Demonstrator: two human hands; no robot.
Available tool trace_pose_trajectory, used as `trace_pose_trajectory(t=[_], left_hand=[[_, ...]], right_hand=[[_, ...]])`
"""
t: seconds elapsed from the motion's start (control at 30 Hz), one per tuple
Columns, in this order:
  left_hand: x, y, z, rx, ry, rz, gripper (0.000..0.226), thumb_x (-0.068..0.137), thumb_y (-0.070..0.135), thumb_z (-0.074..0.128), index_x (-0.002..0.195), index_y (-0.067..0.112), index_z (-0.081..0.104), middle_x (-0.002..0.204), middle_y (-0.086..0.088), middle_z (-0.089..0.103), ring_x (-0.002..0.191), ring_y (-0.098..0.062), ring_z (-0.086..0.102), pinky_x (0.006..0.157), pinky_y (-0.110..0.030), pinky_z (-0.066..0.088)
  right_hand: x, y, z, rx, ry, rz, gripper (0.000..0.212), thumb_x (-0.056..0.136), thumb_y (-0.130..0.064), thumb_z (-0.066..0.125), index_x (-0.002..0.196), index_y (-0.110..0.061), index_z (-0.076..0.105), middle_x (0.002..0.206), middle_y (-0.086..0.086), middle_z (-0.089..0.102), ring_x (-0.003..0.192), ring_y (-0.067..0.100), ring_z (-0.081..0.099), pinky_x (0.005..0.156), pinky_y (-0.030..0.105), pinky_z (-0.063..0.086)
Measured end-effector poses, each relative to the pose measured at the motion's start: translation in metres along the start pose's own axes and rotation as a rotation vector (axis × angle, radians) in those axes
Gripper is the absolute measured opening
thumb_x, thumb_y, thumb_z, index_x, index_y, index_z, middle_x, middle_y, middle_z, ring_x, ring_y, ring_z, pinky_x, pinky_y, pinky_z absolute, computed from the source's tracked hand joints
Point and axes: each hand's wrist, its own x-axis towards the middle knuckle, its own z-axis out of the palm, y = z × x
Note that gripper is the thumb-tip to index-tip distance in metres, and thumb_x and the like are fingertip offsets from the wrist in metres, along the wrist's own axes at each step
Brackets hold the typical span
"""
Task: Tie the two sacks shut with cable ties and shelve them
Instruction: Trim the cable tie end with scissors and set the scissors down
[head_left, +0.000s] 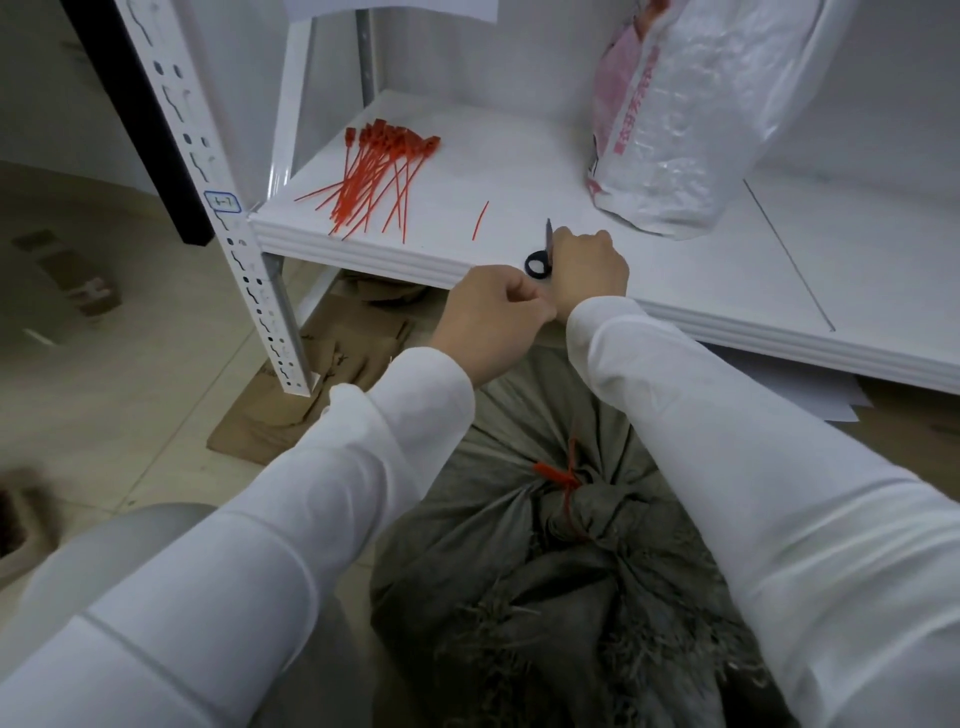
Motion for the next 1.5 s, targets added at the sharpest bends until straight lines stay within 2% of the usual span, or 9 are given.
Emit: trace_pose_trajectory(t=[0.17,0.33,0.6,0.8,0.9,1.07,1.17,1.23,1.5], left_hand=[[-0.004,-0.002,-0.004,0.002,-0.009,0.0,0.011,0.085,0.015,0.062,0.084,0.006,0.069,0.078,0.0,0.065,0.082,-0.018,0.062,0.084,-0.038,0.056],[-0.003,-0.007,-0.006,0.002,-0.006,-0.047,0.021,0.088,0.02,0.06,0.087,0.001,0.068,0.088,-0.012,0.069,0.087,-0.023,0.065,0.085,-0.041,0.056],[-0.016,-0.012,0.009,0.02,-0.118,-0.191,0.04,0.095,0.042,0.05,0.095,0.005,0.066,0.094,-0.008,0.07,0.083,-0.021,0.066,0.067,-0.032,0.056],[-0.036,-0.02,0.037,0.145,-0.182,-0.052,0.034,0.094,0.031,0.056,0.084,0.002,0.071,0.079,-0.003,0.073,0.057,-0.007,0.065,0.046,-0.017,0.042],[-0.047,-0.023,0.047,0.172,-0.181,-0.01,0.032,0.093,0.021,0.059,0.076,-0.006,0.067,0.064,-0.003,0.068,0.045,-0.002,0.058,0.044,-0.013,0.04],[-0.069,-0.029,0.066,0.196,-0.221,0.049,0.024,0.09,0.021,0.063,0.074,0.004,0.068,0.07,-0.01,0.071,0.059,-0.018,0.067,0.058,-0.028,0.056],[-0.078,-0.032,0.076,0.273,-0.18,0.118,0.019,0.091,0.022,0.062,0.077,0.009,0.068,0.065,-0.001,0.068,0.055,-0.007,0.063,0.054,-0.022,0.05],[-0.08,-0.032,0.08,0.359,-0.17,0.178,0.02,0.091,0.023,0.061,0.079,0.008,0.068,0.066,-0.004,0.068,0.061,-0.015,0.065,0.058,-0.029,0.053],[-0.071,-0.034,0.083,0.424,-0.211,0.33,0.015,0.087,0.024,0.066,0.077,0.012,0.066,0.069,0.002,0.065,0.066,-0.012,0.061,0.061,-0.024,0.045]], right_hand=[[-0.009,0.01,-0.004,0.014,-0.027,0.026,0.045,0.092,-0.001,0.045,0.136,-0.002,0.037,0.12,0.02,0.058,0.108,0.04,0.058,0.076,0.039,0.041],[-0.028,0.017,-0.017,0.357,-0.001,0.165,0.034,0.087,0.002,0.048,0.12,-0.004,0.048,0.116,0.02,0.059,0.105,0.039,0.057,0.077,0.034,0.041],[-0.118,0.04,-0.022,0.758,0.192,0.054,0.021,0.078,-0.002,0.066,0.095,-0.012,0.057,0.074,-0.003,0.059,0.075,0.02,0.06,0.076,0.036,0.049],[-0.18,0.063,-0.03,0.756,0.188,-0.063,0.024,0.078,-0.003,0.07,0.081,-0.017,0.051,0.072,-0.005,0.057,0.067,0.013,0.055,0.062,0.025,0.045],[-0.199,0.078,-0.031,0.776,0.143,-0.088,0.023,0.077,-0.004,0.073,0.078,-0.014,0.053,0.071,-0.002,0.058,0.065,0.012,0.056,0.059,0.024,0.047],[-0.215,0.098,-0.032,1.086,-0.053,0.156,0.013,0.084,-0.025,0.073,0.08,-0.015,0.066,0.068,0.004,0.067,0.056,0.023,0.067,0.055,0.04,0.058],[-0.216,0.099,-0.037,1.079,-0.09,0.207,0.02,0.086,-0.031,0.072,0.078,-0.012,0.071,0.057,0.001,0.066,0.043,0.016,0.064,0.045,0.027,0.05],[-0.215,0.1,-0.037,1.072,-0.118,0.226,0.022,0.087,-0.031,0.071,0.078,-0.011,0.073,0.052,-0.004,0.064,0.039,0.014,0.06,0.042,0.022,0.046],[-0.205,0.109,-0.03,1.352,-0.262,0.356,0.02,0.083,-0.015,0.075,0.099,-0.006,0.069,0.07,0.005,0.071,0.041,0.013,0.059,0.039,0.023,0.043]])
